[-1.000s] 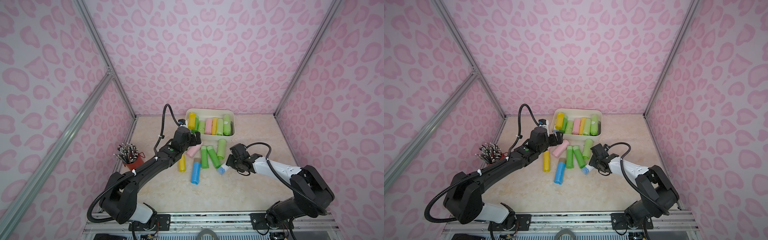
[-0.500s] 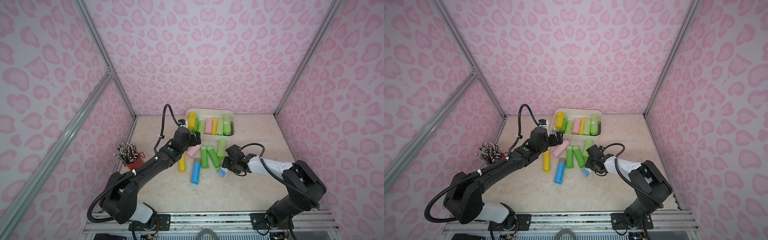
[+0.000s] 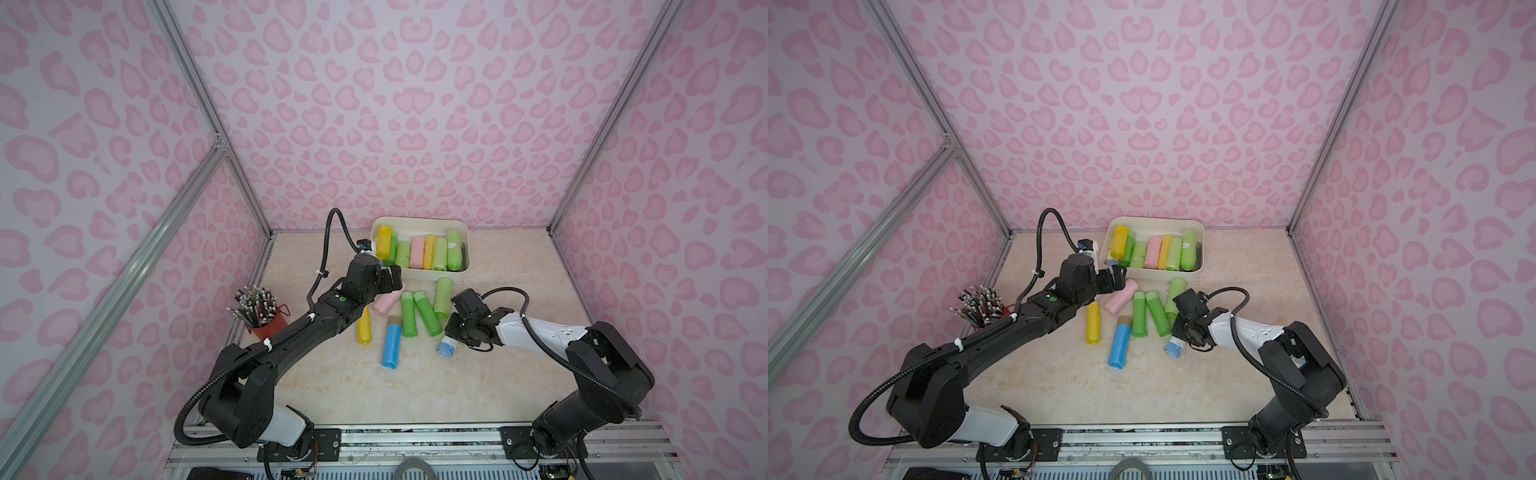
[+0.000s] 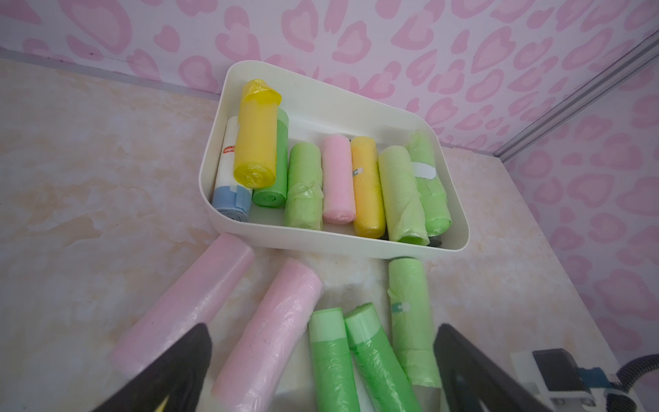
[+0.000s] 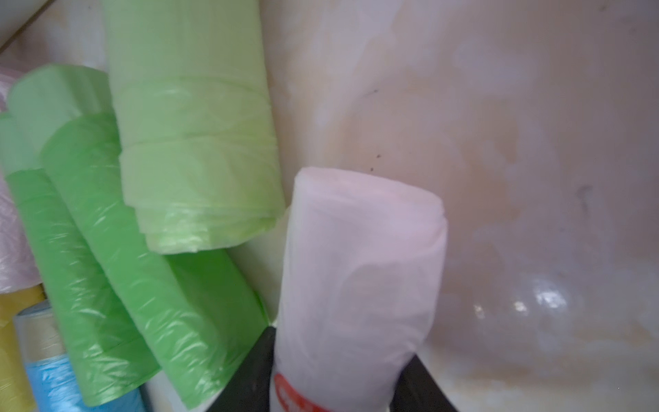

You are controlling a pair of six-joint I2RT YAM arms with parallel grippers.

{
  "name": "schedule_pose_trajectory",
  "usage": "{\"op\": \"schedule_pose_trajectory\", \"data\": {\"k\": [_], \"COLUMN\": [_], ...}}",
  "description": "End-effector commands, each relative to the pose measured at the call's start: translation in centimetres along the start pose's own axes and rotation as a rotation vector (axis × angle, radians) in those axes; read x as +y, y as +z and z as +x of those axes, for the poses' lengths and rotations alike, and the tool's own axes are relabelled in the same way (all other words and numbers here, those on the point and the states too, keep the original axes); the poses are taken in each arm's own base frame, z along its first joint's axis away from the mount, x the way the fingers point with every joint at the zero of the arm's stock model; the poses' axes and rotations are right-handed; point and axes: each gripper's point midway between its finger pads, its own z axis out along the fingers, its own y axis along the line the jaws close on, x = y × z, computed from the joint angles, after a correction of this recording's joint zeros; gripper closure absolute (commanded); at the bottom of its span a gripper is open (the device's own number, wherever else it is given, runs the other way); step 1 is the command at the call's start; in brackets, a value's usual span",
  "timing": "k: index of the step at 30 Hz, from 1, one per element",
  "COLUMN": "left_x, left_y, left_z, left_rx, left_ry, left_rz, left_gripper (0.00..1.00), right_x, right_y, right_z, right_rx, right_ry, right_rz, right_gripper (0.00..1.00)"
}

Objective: Put the roll of trash bags into the storage box
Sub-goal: Pick up the roll of trash bags from the center of the board.

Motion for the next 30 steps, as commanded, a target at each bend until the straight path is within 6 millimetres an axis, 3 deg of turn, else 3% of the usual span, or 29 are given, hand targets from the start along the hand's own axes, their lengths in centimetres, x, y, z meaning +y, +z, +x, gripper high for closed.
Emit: {"op": "schedule_pose_trajectory", "data": {"k": [1, 16, 30], "left_x": [0.3, 2.1, 1.9], "left_y": [-0.7, -3.0, -3.6], "left_z": [-0.1, 0.9, 2.4], "left_rx": [-0.005, -0.018, 0.008], "left_ry": [0.006, -0.017, -0.034], "left_rz": [-0.008, -0.041, 0.004], "left_gripper": [0.0, 0.0, 0.0], "right_x": [0.8, 4.2, 6.3], "right_y": [-0.6, -3.3, -4.8], "right_z": [-0.2, -3.2, -13.6], "right_rx": [0.003, -0.043, -0.195], "right_ry": [-0.017, -0.087, -0.118], "right_rz": [-0.027, -0.101, -0.066], "right_gripper": [0.54, 0.57, 0.58]}}
